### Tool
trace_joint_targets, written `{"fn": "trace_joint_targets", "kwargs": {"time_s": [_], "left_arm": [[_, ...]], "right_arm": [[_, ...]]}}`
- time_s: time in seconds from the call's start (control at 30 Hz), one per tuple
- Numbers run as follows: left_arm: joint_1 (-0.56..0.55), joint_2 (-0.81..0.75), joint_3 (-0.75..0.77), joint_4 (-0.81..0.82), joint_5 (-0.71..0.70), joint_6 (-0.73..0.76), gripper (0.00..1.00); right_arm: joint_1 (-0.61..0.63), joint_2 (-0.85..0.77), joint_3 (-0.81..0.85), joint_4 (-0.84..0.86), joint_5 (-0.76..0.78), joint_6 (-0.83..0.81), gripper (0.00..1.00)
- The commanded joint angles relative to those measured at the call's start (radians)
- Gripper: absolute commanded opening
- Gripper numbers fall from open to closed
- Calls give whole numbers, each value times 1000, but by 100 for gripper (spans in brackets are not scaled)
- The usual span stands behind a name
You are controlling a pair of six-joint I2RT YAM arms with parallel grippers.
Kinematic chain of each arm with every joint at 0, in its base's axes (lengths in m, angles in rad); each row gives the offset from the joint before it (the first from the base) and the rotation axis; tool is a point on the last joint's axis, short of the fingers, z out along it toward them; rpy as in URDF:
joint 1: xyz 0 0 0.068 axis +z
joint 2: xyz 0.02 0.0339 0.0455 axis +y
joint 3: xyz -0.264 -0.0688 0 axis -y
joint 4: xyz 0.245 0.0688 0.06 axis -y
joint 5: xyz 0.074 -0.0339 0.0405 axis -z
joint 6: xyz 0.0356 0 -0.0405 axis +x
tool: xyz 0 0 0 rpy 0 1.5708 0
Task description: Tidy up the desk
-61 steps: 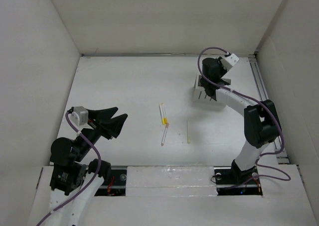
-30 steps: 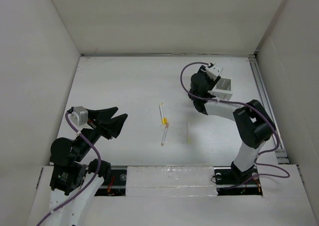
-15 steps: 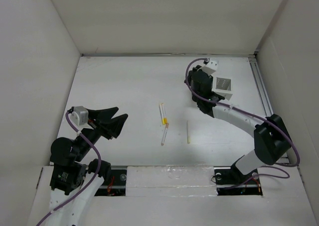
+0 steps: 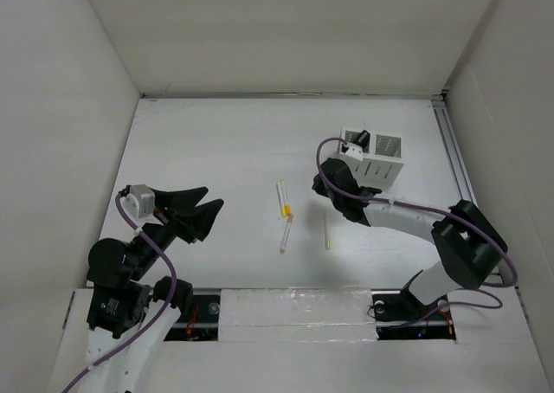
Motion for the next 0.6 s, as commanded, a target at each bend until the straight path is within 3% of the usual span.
{"fn": "trace_joint_targets", "kwargs": {"time_s": [0.0,0.07,0.33,0.57], "left_arm": [[4,13,-8,54,29,-3,49],[4,8,-7,57,29,-8,50],[4,8,-8,60,30,-8,50],[4,14,-10,59,18,-5,50]], "right_arm": [[-1,-104,-68,-7,18,138,30],[-1,-139,-114,-80,45,219,49],[-11,-171,-168,-165,42,339,50],[-37,-73,-131,-243,-57,403,46]]}}
